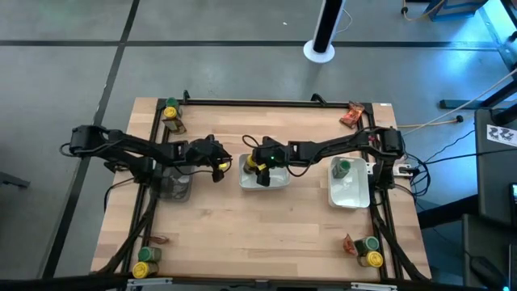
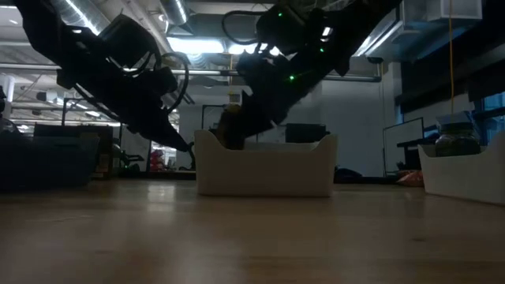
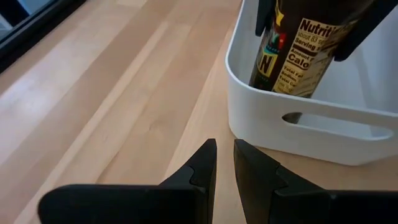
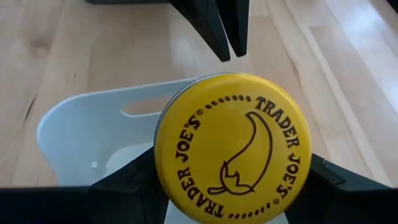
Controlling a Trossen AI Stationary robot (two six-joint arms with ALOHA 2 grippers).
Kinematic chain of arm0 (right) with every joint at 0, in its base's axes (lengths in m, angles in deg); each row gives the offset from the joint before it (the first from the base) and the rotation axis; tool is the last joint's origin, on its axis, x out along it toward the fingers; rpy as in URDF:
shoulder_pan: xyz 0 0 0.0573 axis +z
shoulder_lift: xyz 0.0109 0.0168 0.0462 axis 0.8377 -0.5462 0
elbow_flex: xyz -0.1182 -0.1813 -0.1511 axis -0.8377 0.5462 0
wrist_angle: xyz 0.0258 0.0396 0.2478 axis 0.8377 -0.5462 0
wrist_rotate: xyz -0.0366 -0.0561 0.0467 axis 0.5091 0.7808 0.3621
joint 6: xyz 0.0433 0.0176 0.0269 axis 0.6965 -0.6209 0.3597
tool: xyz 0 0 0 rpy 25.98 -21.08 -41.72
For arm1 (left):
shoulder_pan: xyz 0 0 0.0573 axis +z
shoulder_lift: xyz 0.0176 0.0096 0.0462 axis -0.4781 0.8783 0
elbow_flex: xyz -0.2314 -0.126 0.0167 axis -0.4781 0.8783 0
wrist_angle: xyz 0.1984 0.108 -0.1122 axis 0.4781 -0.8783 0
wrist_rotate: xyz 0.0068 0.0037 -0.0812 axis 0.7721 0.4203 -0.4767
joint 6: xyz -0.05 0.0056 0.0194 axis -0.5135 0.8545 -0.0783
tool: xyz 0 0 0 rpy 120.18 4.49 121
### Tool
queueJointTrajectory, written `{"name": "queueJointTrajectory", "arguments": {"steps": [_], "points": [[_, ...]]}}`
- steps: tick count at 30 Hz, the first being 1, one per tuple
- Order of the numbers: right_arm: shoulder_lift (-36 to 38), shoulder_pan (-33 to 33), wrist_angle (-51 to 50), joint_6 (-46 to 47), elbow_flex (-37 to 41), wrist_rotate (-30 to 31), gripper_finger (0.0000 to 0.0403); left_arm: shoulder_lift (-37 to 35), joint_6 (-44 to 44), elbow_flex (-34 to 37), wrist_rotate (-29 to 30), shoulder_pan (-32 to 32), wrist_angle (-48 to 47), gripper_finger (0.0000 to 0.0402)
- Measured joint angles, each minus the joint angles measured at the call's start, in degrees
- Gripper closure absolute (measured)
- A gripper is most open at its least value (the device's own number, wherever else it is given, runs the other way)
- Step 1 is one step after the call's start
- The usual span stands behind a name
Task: Sort spices by type
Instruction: Put the top right yellow seasoning bottle into the left white bin
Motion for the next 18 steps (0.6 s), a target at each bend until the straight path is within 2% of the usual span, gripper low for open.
{"name": "queueJointTrajectory", "arguments": {"steps": [18], "points": [[-1.7, 0.0, 1.8, 0.1, 0.0, -1.4, 0.0171, 0.0, 0.1, 0.0, 0.0, 0.0, -0.1, 0.0357]]}}
